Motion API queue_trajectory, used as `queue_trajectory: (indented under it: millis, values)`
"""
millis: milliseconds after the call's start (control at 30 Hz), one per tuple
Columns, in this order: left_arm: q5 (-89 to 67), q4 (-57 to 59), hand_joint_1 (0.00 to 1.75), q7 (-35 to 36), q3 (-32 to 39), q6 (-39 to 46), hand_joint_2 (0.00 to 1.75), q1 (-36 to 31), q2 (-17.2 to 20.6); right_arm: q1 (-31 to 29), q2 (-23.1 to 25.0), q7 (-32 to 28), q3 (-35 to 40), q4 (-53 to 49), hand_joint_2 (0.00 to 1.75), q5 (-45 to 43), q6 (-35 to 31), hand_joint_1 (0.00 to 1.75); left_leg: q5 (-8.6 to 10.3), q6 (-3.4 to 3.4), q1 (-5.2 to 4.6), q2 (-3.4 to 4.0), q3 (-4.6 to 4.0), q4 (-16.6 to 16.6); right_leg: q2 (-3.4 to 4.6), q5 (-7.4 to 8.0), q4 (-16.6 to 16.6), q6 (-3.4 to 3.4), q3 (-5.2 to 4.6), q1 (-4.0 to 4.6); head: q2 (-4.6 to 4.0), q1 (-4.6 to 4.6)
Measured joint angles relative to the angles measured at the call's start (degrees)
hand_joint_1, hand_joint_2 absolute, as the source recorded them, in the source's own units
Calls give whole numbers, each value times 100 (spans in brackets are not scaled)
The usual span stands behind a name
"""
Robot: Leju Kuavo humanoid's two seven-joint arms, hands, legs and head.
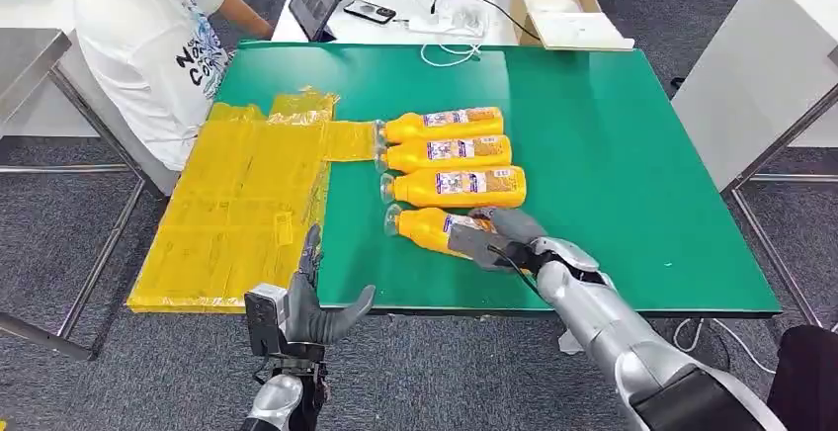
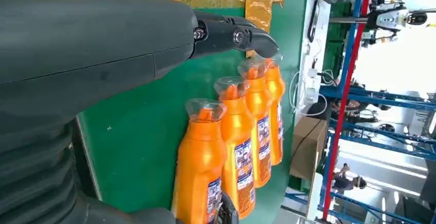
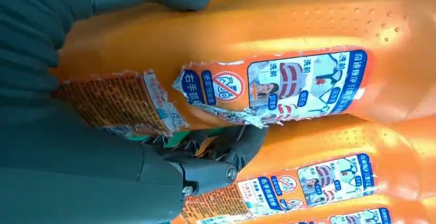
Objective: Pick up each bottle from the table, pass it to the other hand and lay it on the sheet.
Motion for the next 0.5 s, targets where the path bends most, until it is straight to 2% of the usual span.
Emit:
queue_trajectory:
  millis: [133,300,400,500]
  values:
    - [7,42,0,0,0,-13,175,-13,0,-44,-48,-48,22,15,175,-79,190,175,0,0,0,3,2,0,2,0,0,0,9,0,0,-2]
    - [11,68,0,-20,-9,-70,175,-23,0,-36,-144,-502,37,-2,175,-423,370,175,-3,-1,0,1,6,0,2,-2,0,-1,-10,1,0,-2]
    - [35,70,0,-85,-9,-68,175,-21,0,305,-160,-1225,-97,-331,175,-757,-220,175,-2,-1,1,-1,-4,0,2,1,1,1,40,2,0,7]
    - [37,66,0,-120,-11,-68,175,-21,-2,1106,18,-1736,-482,-1342,175,-929,-891,175,0,-1,1,3,-24,0,14,8,4,1,17,4,0,0]
